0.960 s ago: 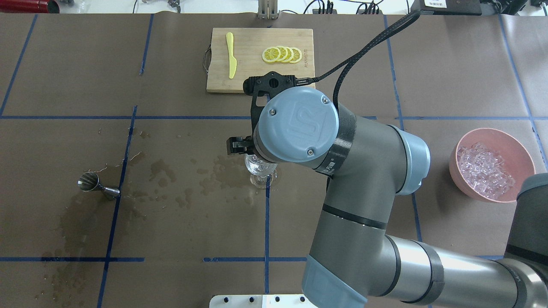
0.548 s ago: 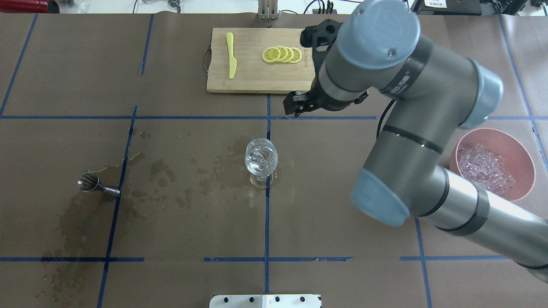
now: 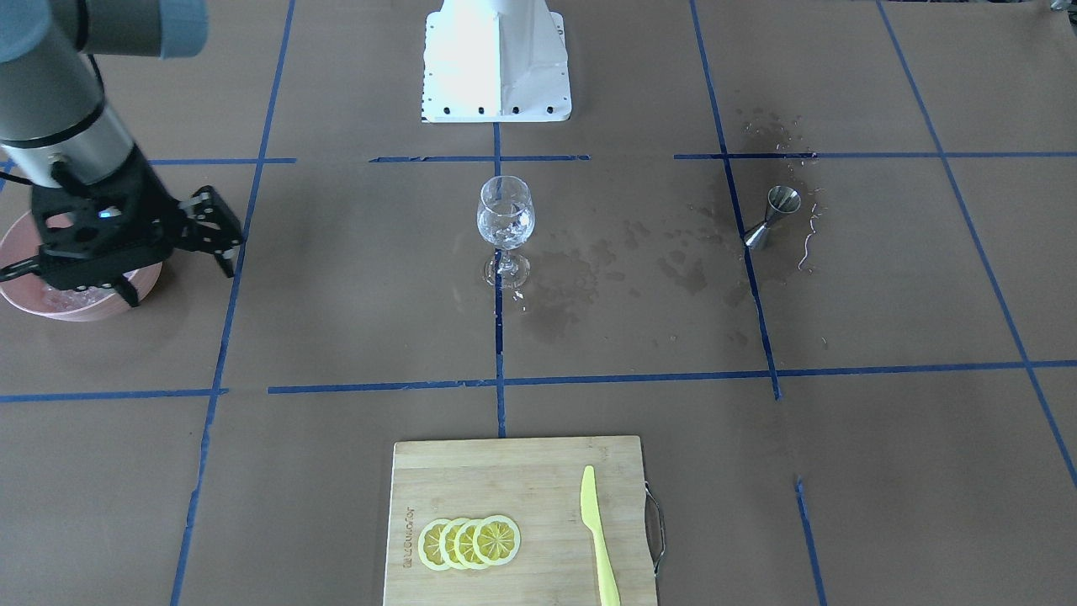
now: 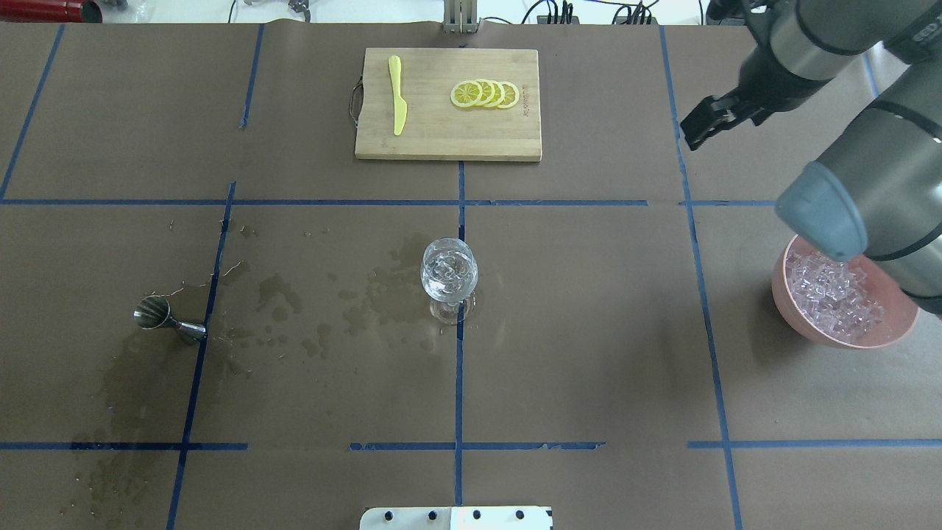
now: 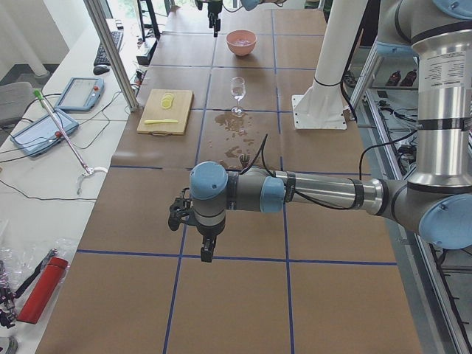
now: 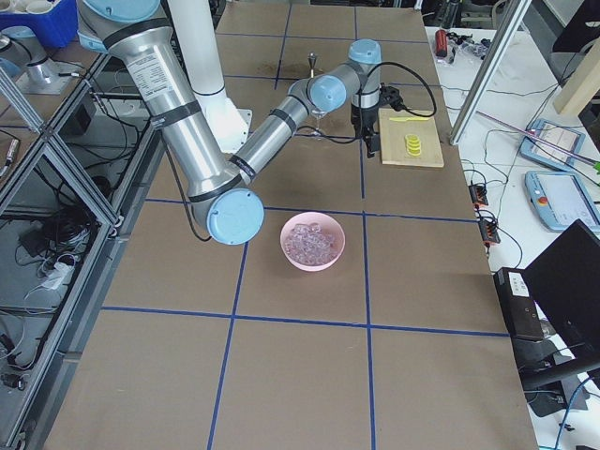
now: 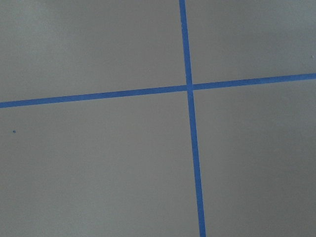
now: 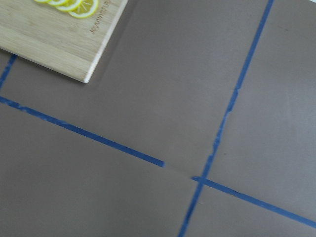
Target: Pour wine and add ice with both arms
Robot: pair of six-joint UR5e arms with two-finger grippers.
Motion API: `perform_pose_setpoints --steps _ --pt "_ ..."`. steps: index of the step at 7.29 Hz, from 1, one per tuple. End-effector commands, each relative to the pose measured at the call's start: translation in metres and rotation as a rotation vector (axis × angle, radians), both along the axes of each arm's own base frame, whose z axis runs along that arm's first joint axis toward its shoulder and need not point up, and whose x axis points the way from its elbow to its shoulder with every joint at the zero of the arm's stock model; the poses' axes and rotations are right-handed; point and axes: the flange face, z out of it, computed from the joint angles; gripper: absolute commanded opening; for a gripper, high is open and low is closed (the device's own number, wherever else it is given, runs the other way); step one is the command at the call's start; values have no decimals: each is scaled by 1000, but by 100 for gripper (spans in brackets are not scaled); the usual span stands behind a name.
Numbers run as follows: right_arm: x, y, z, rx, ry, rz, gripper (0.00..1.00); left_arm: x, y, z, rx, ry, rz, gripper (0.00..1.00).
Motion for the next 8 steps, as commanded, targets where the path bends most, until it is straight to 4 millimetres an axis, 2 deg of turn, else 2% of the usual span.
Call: perform_pose_setpoints --steps 1,2,3,4,5,7,8 --pt "108 5 107 -5 68 -69 100 0 0 1 -3 -1 -1 100" --pt "152 22 157 -87 82 -25 100 0 0 1 -3 -2 -1 100" --pt "183 44 200 -171 98 21 100 0 0 0 -1 -1 -1 100" --pt "204 56 225 -220 113 58 100 0 0 0 -1 1 -1 100" --pt "210 80 267 -298 126 55 100 0 0 0 1 1 1 100" --pt "222 105 304 -307 123 71 100 1 0 0 2 4 1 100" --pt "233 124 321 -294 122 73 100 1 0 -1 4 4 1 100"
